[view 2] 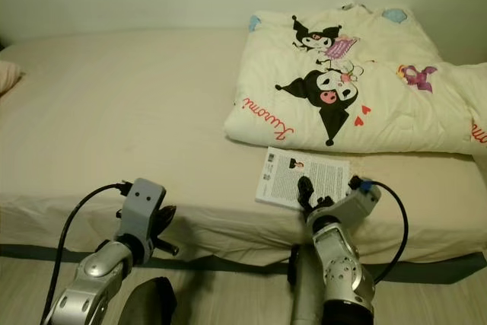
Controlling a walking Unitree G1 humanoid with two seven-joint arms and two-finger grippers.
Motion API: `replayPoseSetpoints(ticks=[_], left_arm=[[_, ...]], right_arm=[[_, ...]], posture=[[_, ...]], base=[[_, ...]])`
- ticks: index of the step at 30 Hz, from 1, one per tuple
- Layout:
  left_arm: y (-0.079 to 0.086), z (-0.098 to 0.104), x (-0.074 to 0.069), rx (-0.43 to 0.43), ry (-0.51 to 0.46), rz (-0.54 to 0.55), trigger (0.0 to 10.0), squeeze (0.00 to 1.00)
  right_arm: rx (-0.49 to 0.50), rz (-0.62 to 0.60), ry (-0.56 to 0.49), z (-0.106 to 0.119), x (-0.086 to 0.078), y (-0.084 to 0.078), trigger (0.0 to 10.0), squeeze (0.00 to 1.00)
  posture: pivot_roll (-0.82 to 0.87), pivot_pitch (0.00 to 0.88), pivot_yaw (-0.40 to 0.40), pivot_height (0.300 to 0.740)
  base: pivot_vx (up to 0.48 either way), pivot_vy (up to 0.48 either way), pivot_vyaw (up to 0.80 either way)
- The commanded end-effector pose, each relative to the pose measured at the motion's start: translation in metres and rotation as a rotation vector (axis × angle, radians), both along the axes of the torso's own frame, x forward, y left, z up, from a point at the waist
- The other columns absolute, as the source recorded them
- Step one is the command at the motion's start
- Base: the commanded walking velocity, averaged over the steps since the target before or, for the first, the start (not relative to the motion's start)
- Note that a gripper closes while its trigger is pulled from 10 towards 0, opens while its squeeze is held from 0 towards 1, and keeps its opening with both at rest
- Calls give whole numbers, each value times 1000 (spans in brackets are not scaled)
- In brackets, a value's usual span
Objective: Clean up the room
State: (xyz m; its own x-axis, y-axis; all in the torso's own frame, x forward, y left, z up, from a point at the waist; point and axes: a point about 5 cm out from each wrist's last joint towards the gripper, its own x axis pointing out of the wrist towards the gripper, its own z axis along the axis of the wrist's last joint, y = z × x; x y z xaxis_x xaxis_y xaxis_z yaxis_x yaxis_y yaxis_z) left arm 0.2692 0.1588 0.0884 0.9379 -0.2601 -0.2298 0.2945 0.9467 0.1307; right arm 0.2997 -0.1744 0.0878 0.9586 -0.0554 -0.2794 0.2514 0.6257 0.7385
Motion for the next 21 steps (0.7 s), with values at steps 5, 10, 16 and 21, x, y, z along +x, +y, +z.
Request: replayPoseSetpoints(ticks=[5,10,16,21], left_arm=[[2,-2,-4,17,12,-27,10000,0],[-1,-3,-5,17,17,-53,10000,0],[-3,-3,-6,14,19,-74,10000,0],[-5,-4,-7,17,22,-86,10000,0]], right_arm=[[98,-20,77,-16,-20,14,10000,0],[122,32,169,-20,-29,22,10000,0],[198,-93,292,-25,-35,15,10000,0],[241,-182,362,-30,-40,9,10000,0]], posture=[[-99,188,100,505],[-102,186,100,505],[-103,183,101,505],[-103,180,101,505]], base=[[0,0,0],[0,0,0],[0,0,0],[0,0,0]])
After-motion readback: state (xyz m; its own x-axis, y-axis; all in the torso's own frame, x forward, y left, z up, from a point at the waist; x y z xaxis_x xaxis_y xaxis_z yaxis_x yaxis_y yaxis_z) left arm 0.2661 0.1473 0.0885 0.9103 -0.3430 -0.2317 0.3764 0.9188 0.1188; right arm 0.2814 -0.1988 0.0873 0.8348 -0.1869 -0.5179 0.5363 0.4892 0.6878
